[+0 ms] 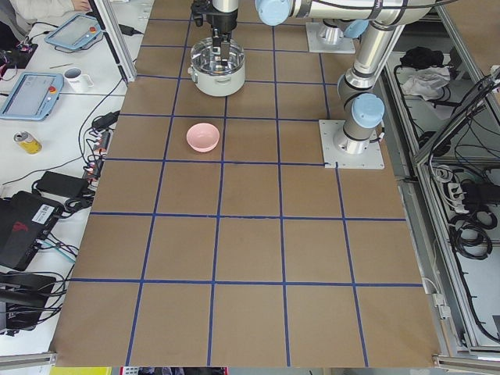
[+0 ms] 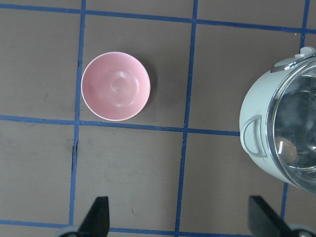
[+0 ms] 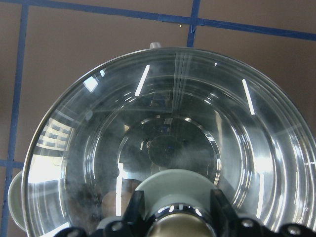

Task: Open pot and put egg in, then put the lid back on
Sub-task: 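Lower the glass lid onto the pot with the right gripper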

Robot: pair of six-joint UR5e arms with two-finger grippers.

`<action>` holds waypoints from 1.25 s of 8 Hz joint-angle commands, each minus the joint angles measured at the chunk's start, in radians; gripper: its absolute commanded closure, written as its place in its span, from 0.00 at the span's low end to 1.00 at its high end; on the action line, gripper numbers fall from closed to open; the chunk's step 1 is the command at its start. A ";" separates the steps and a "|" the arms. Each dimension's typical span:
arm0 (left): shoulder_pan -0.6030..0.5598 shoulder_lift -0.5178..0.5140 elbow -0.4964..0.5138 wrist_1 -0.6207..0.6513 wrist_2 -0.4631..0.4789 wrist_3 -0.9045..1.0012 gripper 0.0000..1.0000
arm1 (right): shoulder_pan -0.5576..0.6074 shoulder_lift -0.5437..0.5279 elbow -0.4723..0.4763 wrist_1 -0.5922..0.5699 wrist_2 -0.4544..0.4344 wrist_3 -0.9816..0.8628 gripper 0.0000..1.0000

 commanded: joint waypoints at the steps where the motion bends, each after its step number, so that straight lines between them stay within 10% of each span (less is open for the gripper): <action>1: -0.084 -0.004 -0.029 0.077 0.009 -0.013 0.00 | 0.001 0.006 0.006 -0.003 0.003 -0.007 1.00; 10: -0.085 -0.021 -0.033 0.085 0.009 0.008 0.00 | 0.001 0.014 0.003 -0.009 0.024 -0.036 1.00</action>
